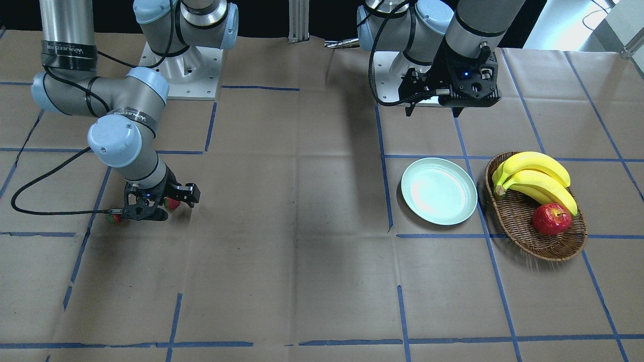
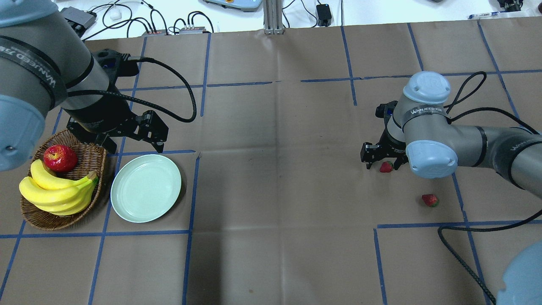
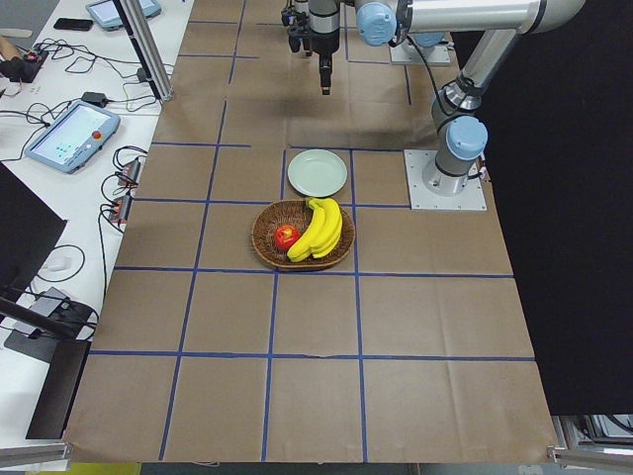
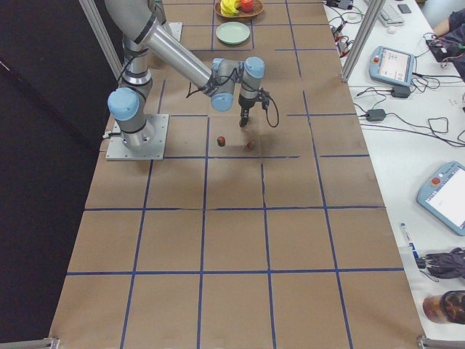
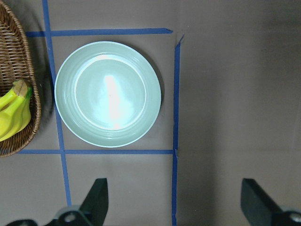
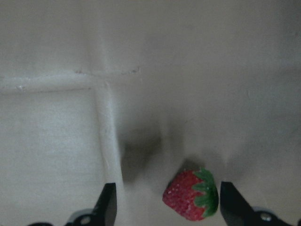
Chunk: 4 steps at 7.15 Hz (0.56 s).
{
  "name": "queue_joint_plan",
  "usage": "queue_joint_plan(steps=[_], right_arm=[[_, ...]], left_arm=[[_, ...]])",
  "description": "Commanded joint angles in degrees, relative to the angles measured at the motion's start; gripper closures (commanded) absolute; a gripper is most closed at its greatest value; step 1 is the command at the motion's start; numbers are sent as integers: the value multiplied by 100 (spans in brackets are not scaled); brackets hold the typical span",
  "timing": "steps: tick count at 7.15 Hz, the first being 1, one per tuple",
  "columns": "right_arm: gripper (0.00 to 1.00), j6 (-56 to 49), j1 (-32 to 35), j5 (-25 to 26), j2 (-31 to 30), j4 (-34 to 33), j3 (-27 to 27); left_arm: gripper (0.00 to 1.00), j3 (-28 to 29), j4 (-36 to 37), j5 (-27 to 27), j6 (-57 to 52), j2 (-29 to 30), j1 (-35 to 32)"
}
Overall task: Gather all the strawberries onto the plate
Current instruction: 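Close the right gripper on the strawberry and lift it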
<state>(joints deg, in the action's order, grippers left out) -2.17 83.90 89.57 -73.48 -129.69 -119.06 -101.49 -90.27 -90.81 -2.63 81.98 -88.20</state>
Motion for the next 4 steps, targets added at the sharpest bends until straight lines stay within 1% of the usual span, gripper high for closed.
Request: queue_joint_plan(steps=[1,2,3,4], right_arm=[[54,-3,-6,8,18,-4,32],[59,-3,-6,8,18,-13,32],[70,-3,-14,8,18,-21,32],[85,-3,-14,8,10,-22,41]], left_arm=[[0,6,1,-7,-18,11,-92],[0,-29,9,-16,-9,2,-92],[0,-55,53,-24,-9,-24,-92],[0,-73,79,-16,-9,-24,-92]])
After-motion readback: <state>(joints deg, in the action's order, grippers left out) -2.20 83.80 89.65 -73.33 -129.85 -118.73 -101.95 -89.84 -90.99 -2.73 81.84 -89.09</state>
